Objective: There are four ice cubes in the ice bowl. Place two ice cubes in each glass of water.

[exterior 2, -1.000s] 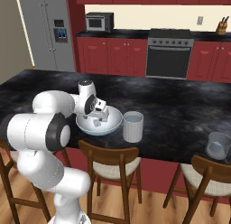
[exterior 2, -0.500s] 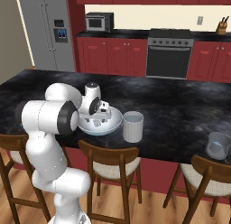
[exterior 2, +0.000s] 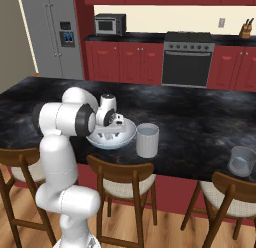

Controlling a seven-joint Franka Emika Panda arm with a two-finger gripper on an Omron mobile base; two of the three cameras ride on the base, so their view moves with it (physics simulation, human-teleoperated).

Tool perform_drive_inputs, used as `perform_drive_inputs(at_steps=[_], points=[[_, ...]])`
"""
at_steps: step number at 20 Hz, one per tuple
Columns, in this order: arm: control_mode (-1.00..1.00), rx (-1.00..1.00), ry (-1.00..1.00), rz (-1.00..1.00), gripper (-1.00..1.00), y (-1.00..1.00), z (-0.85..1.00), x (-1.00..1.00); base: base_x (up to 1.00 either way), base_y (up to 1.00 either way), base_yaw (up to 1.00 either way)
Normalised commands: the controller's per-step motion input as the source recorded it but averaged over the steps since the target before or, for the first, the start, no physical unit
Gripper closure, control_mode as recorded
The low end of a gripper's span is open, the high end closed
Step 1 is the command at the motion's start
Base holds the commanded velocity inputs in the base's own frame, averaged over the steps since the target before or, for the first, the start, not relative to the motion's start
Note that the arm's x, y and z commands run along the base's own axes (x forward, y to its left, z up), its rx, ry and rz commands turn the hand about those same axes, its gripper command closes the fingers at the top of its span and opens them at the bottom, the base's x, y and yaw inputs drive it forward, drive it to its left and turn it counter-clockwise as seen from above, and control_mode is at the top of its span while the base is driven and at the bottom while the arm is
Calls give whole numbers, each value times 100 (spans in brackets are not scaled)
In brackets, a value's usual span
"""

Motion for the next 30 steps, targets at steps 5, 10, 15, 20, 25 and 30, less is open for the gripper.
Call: perform_drive_inputs(at_steps=[5,10,15,20,25,30], points=[[-100,0,2,10,-100,0,-22,15,0,0,0],[-100,0,5,7,-100,-2,-37,-8,0,0,0],[-100,0,14,1,100,-10,-48,-26,0,0,0],[-100,0,14,0,100,-15,-47,-36,0,0,0],[-100,0,9,-7,100,-2,-17,-47,0,0,0],[-100,0,-1,-8,100,-1,35,-62,0,0,0]])
